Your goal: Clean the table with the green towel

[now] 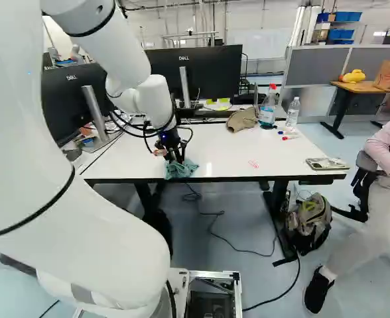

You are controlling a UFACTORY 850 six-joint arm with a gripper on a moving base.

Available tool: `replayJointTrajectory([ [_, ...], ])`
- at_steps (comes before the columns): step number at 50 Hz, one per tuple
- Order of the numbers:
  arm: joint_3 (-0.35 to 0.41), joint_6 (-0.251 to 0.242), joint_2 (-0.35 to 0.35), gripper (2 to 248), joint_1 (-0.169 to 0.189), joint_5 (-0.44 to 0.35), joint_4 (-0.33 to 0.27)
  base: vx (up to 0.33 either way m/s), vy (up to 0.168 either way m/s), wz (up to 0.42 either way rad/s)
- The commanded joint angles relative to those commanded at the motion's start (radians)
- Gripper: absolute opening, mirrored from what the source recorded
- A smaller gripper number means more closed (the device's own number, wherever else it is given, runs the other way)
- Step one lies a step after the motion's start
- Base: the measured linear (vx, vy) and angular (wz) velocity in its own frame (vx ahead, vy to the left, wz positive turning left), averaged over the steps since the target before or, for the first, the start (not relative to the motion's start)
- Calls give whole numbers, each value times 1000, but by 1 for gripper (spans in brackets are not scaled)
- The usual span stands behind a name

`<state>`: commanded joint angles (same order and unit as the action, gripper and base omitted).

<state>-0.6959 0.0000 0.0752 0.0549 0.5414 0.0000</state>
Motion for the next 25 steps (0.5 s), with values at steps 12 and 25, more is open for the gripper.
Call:
replayJointTrajectory([
  [12,-54,0,-54,38,43,0,0,0,0,0],
  [25,-114,0,-113,38,85,0,0,0,0,0],
])
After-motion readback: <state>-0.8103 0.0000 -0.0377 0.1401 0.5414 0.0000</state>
